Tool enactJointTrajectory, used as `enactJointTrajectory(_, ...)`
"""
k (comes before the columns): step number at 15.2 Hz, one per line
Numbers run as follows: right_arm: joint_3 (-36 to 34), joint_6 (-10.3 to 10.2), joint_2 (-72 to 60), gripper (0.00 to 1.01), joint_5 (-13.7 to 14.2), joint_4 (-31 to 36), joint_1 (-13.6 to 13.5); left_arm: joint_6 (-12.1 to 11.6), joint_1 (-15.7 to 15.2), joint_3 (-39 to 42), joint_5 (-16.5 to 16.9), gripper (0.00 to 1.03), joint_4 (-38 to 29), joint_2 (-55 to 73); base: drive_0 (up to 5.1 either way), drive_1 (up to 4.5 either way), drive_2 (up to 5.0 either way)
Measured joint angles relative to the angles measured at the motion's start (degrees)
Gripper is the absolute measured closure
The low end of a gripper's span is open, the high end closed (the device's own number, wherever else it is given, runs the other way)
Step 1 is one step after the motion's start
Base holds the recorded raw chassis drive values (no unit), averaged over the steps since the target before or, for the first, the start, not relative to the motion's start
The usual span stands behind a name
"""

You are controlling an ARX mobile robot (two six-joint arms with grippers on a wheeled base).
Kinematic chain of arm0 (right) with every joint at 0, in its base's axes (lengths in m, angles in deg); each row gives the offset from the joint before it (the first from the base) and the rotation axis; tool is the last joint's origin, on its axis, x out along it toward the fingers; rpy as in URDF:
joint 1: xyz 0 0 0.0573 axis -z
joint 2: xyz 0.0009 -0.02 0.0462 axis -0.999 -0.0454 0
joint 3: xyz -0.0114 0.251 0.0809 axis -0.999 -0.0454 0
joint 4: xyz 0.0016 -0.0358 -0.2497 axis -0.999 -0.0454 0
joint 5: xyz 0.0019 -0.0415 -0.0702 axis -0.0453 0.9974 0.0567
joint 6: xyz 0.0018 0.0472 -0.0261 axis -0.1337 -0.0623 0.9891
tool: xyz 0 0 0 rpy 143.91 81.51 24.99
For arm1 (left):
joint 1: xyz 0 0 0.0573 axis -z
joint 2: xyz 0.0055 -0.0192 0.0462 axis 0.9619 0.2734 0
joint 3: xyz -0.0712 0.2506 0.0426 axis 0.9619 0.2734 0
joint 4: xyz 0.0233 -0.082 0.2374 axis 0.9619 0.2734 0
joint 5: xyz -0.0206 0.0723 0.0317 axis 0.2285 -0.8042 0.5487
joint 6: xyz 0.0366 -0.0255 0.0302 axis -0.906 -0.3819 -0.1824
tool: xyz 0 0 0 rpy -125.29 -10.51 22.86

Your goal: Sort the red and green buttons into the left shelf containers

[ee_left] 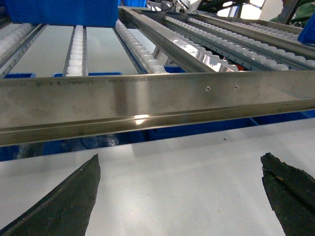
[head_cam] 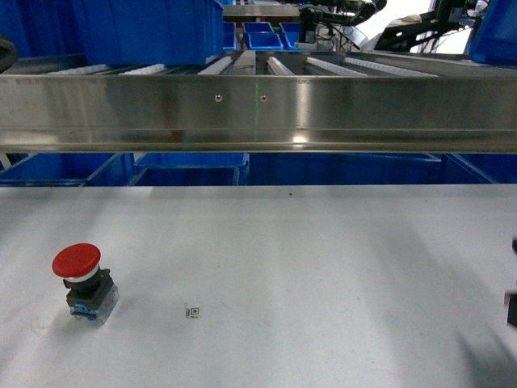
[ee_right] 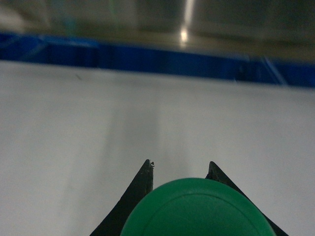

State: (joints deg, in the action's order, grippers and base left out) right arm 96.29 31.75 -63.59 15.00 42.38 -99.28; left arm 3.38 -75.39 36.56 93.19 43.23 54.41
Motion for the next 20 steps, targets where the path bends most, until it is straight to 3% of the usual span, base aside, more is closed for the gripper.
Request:
enactJointTrajectory(2,9.94,4.22,22.91,0.75,-0.66,-17.86,-5.53,0.00,-0.02,0.00,-0.04,0.05,0.07,0.00,0.0,0.00,0.0)
enactJointTrajectory(3,16.81,6.21,33.31,0.75,-1.66,-22.47,-7.15,0.00,-0.09,0.00,-0.09,0.05,0.04,0.00,0.0,0.00,0.0)
enactJointTrajectory(5,19.56,7.48,41.42,0.75,-1.29,-22.60,-7.13,0.02,-0.09,0.00,-0.11,0.05,0.09,0.00,0.0,0.00,0.0)
enactJointTrajectory(7,16.33,8.07,36.59,0.75,-1.22,-25.46,-7.13,0.00,0.09,0.00,0.33,0.05,0.13,-0.02,0.0,0.00,0.0)
enactJointTrajectory(10,16.57,8.24,38.16,0.75,-1.29,-24.41,-7.19,0.00,-0.28,0.00,-0.07,0.05,0.11,0.00,0.0,0.00,0.0)
enactJointTrajectory(11,16.66,8.24,38.01,0.75,-1.20,-24.48,-7.17,-0.24,1.25,-0.22,0.52,0.05,0.48,1.92,0.0,0.00,0.0)
enactJointTrajectory(12,16.63,8.24,37.59,0.75,-1.20,-24.81,-7.13,-2.36,3.56,0.09,-1.53,0.05,-4.85,6.49,0.0,0.00,0.0)
enactJointTrajectory(15,16.63,8.24,37.70,0.75,-1.22,-24.59,-7.13,-10.36,7.43,0.39,-2.56,0.05,-16.90,25.51,0.0,0.00,0.0)
enactJointTrajectory(17,16.63,8.24,37.70,0.75,-1.22,-24.59,-7.13,-14.88,6.29,-0.39,-2.75,0.05,-17.86,33.59,0.0,0.00,0.0)
enactJointTrajectory(19,16.63,8.24,37.68,0.75,-1.22,-24.61,-7.13,-15.96,4.46,-1.42,-2.95,0.05,-17.57,35.47,0.0,0.00,0.0)
enactJointTrajectory(20,16.63,8.24,37.70,0.75,-1.22,-24.59,-7.13,-15.67,4.04,-1.97,-1.03,0.05,-16.41,37.66,0.0,0.00,0.0)
